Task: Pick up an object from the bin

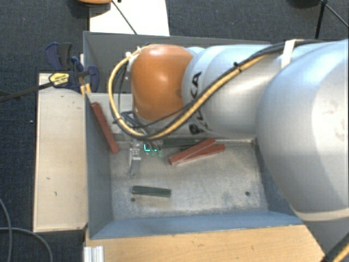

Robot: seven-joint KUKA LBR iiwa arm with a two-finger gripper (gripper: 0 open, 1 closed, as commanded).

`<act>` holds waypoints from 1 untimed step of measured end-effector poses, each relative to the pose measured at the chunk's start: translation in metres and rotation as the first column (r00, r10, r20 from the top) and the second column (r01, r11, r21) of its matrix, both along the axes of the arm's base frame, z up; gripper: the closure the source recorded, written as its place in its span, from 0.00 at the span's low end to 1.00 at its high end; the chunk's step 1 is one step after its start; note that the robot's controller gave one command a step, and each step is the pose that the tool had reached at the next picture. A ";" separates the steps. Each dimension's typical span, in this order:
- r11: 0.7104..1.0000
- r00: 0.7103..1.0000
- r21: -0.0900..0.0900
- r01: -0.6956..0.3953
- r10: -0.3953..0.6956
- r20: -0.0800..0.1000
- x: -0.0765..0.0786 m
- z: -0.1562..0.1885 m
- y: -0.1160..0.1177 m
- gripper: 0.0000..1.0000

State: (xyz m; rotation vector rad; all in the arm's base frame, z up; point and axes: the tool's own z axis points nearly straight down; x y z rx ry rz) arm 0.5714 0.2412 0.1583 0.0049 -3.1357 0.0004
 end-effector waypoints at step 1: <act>1.000 1.000 0.002 0.005 -0.005 0.008 0.002 0.005 -0.001 0.00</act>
Offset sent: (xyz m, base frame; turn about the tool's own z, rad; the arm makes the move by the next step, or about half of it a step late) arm -0.0789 -0.0343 -0.0883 -0.1572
